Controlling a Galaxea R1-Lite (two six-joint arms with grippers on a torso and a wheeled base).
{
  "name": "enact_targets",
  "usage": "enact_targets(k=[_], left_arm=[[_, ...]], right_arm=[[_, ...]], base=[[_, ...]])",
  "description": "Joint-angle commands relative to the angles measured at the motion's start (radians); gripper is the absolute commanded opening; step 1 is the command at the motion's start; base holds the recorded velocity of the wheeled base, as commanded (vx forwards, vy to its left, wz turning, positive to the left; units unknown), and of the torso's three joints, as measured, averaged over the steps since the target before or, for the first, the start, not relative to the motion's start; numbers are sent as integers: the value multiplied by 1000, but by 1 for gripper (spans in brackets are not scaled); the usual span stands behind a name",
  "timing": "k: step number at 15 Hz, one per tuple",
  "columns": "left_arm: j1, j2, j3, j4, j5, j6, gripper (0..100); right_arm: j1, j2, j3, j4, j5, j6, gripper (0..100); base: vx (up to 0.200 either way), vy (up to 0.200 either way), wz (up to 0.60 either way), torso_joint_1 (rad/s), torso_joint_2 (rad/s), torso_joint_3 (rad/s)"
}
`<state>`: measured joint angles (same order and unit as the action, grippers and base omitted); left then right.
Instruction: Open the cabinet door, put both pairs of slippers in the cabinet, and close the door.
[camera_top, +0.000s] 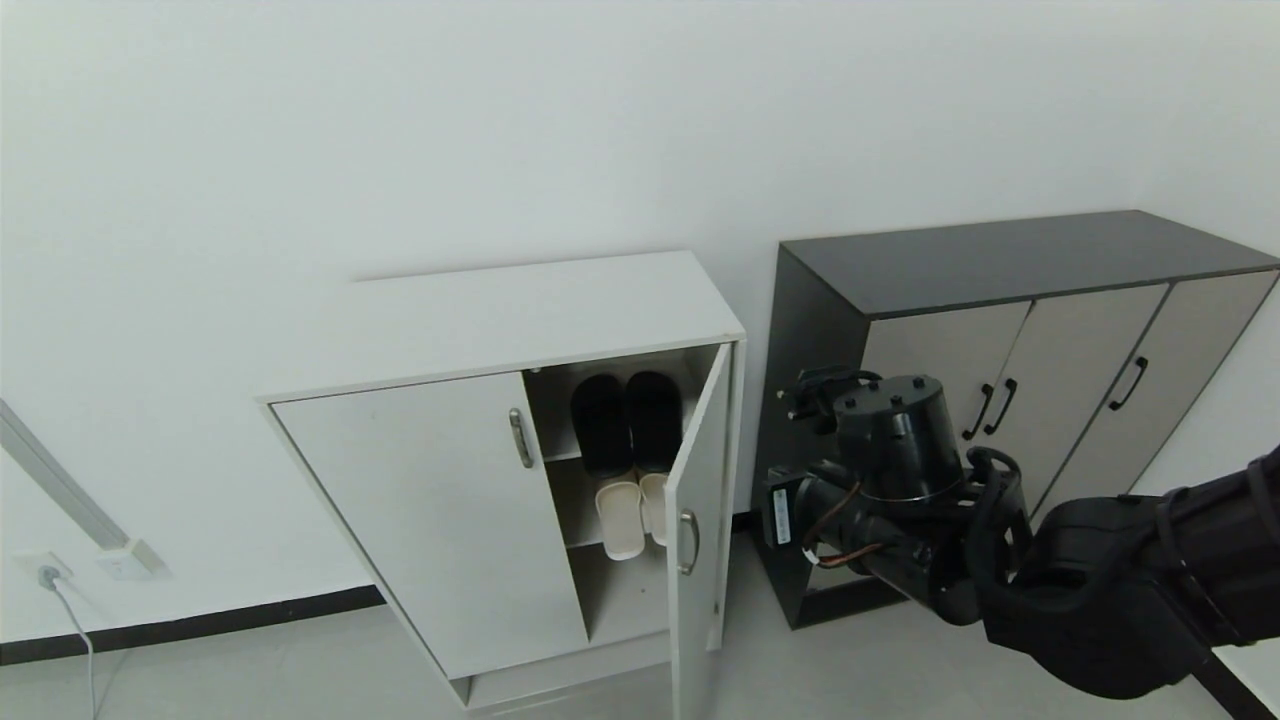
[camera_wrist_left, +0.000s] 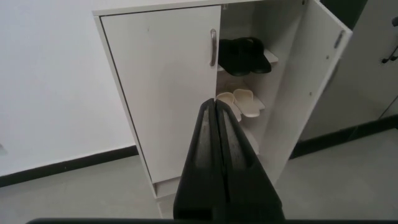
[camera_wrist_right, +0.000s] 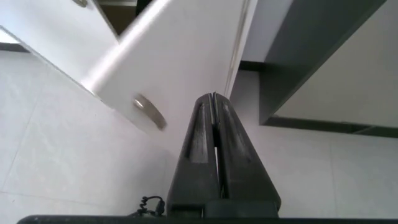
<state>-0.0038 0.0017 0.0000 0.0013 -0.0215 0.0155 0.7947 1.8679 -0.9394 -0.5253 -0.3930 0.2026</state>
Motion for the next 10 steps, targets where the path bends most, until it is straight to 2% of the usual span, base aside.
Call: enact_targets(k=[1, 4, 10], left_arm=[[-1, 0, 0, 0, 0, 0, 0], [-1, 0, 0, 0, 0, 0, 0], [1, 0, 0, 0, 0, 0, 0]], right_arm=[[1, -9, 5, -1, -1, 0, 0], [1, -7, 5, -1, -1, 0, 0], [8, -4, 16, -2, 2, -6, 0]], base=[[0, 0, 0, 0, 0, 0], [0, 0, 0, 0, 0, 0], [0, 0, 600, 5, 5, 2]])
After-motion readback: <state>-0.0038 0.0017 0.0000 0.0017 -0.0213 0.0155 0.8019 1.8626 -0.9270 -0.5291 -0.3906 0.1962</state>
